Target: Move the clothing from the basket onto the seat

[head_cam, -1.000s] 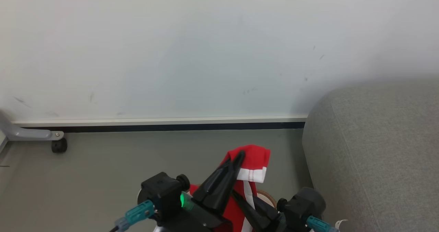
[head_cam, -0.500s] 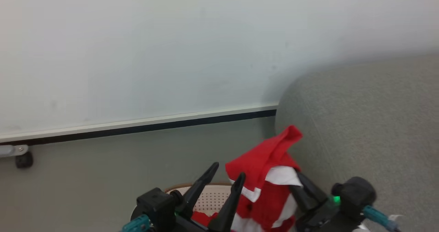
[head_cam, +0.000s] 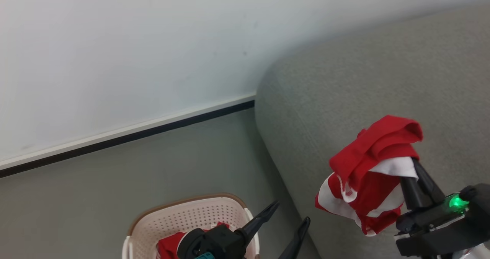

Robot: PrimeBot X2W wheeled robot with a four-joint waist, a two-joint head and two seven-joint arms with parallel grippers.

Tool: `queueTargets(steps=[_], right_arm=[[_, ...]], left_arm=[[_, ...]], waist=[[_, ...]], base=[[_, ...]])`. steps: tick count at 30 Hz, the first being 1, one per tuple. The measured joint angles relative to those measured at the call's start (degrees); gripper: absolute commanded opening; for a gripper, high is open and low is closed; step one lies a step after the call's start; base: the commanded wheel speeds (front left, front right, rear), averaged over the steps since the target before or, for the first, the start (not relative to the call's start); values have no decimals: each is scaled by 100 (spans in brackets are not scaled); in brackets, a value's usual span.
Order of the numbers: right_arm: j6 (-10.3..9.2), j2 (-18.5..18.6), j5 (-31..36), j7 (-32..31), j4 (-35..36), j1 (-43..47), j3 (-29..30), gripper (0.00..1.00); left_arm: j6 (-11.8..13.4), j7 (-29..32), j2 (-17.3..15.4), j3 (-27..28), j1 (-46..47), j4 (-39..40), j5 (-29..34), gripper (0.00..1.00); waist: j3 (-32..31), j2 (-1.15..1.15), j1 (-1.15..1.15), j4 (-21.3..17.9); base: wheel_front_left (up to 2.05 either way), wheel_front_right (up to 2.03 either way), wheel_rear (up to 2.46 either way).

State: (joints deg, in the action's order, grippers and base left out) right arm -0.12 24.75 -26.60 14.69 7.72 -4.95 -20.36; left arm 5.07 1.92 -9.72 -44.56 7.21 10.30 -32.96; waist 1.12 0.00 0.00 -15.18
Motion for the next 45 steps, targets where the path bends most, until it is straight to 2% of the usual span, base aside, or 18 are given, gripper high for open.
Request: queueTargets(steps=[4,6,8,14,19,28,33,36,45], right_arm=[[-29,-40,-439,-56,79,-16,229,0],[34,-96,-679,-131,-40,-185,302,0],[122,-153,-911,-235,-263,-532,413,0],[113,-244,-1510,-489,-1258,-1933,1072,0],[-20,-168,-1807,-670,-2187,-3264,1648,0],[-316,446,-1967,-694,-3442,-5109,2365,0],[-343,690,-1911,-597,-4014,-5696,2438,0],[-339,671,-1812,-549,-4357,-5832,2303,0],[-170,-3,-1580,-454,-5502,-5901,1661,0]], left_arm=[[-1,-11,-5,-12,99,-40,185,100],[5,-52,-35,-24,105,-23,255,100],[4,-43,-80,-64,131,-22,305,100],[-55,162,-120,-241,421,-70,514,100],[-53,372,-334,-253,472,-47,620,100],[-53,692,-673,-207,744,297,888,100],[-46,823,-818,-76,887,538,946,100],[0,893,-955,31,891,655,980,100],[98,956,-1250,505,877,801,988,100]], waist=[[181,0,0,-315],[293,0,0,-462],[432,0,0,-594],[950,1,0,-838],[1424,1,1,-833],[2167,1,1,-455],[2582,1,1,-203],[2847,1,1,-91],[3490,2,1,-40]], base=[[0,0,0],[0,0,0],[0,0,0],[0,0,0],[0,0,0],[0,0,0],[0,0,0],[0,0,0],[0,0,0]])
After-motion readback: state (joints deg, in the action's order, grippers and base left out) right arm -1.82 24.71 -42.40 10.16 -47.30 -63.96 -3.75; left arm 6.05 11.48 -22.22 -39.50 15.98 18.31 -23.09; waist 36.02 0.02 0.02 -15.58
